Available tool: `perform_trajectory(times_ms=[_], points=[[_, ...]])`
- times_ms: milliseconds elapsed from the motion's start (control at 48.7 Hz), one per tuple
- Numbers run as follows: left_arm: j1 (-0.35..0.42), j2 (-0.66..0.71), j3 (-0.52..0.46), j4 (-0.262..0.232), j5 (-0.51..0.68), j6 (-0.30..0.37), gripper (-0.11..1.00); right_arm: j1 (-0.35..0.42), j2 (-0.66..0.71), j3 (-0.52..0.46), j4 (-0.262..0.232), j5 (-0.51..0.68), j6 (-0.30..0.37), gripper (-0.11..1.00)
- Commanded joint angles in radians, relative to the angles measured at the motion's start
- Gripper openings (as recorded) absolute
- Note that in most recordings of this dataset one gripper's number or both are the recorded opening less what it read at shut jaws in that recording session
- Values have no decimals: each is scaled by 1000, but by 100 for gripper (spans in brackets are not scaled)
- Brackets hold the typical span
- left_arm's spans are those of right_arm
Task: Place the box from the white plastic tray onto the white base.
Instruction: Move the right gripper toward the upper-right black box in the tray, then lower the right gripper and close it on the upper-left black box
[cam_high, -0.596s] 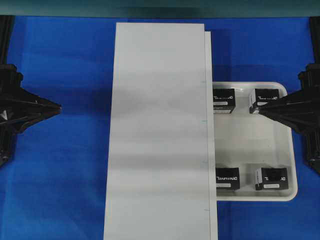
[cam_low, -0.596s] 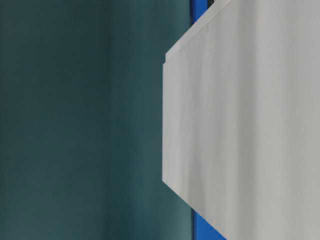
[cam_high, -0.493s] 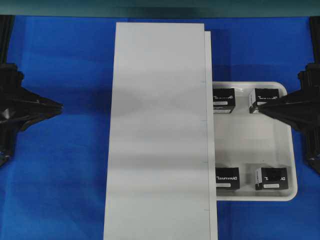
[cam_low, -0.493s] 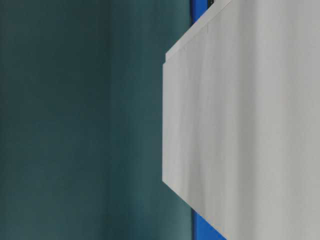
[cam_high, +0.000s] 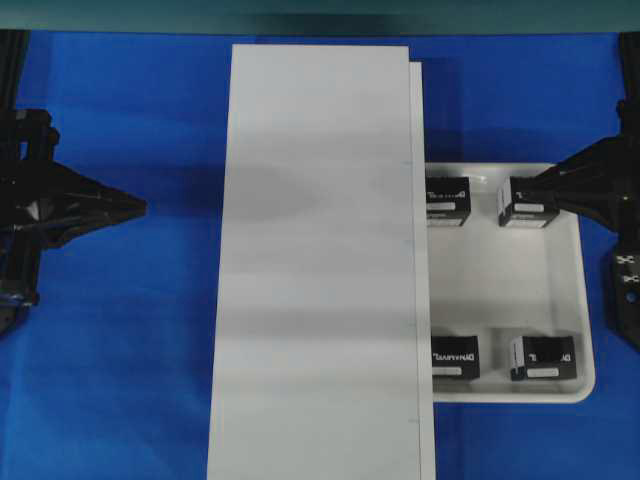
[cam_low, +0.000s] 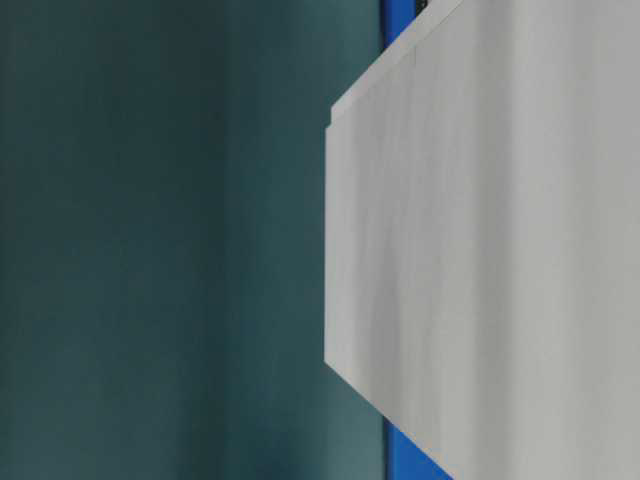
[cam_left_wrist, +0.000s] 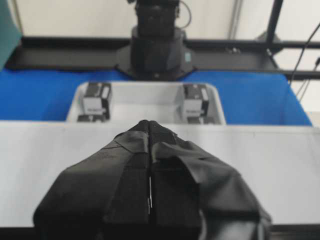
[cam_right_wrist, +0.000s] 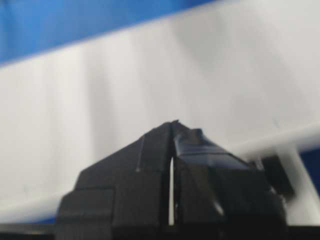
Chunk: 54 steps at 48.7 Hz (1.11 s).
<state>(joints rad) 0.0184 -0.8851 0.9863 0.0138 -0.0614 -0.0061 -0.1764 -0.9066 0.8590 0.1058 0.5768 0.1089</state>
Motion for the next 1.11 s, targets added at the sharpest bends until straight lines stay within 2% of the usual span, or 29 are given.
perform_trajectory(times_ms=[0,185,349,555,822,986,1089], points=[[3,-2,-52,3,34,2,-7,-40,44,-69,-5,112,-2,-3],[3,-2,-101,3,112,5,-7,-100,161,-146,-38,350,-54,-2],[3,2,-117,3,149,2,-7,-141,276,-201,-51,465,-196,-1],[3,5,-126,3,163,-2,-7,-181,425,-261,-51,474,-362,1],[3,5,-126,3,176,-2,-7,-190,589,-275,-51,457,-476,8],[3,9,-126,3,176,-2,-7,-189,641,-276,-51,410,-511,20],[3,12,-126,3,176,-2,-7,-189,673,-275,-51,385,-528,35]])
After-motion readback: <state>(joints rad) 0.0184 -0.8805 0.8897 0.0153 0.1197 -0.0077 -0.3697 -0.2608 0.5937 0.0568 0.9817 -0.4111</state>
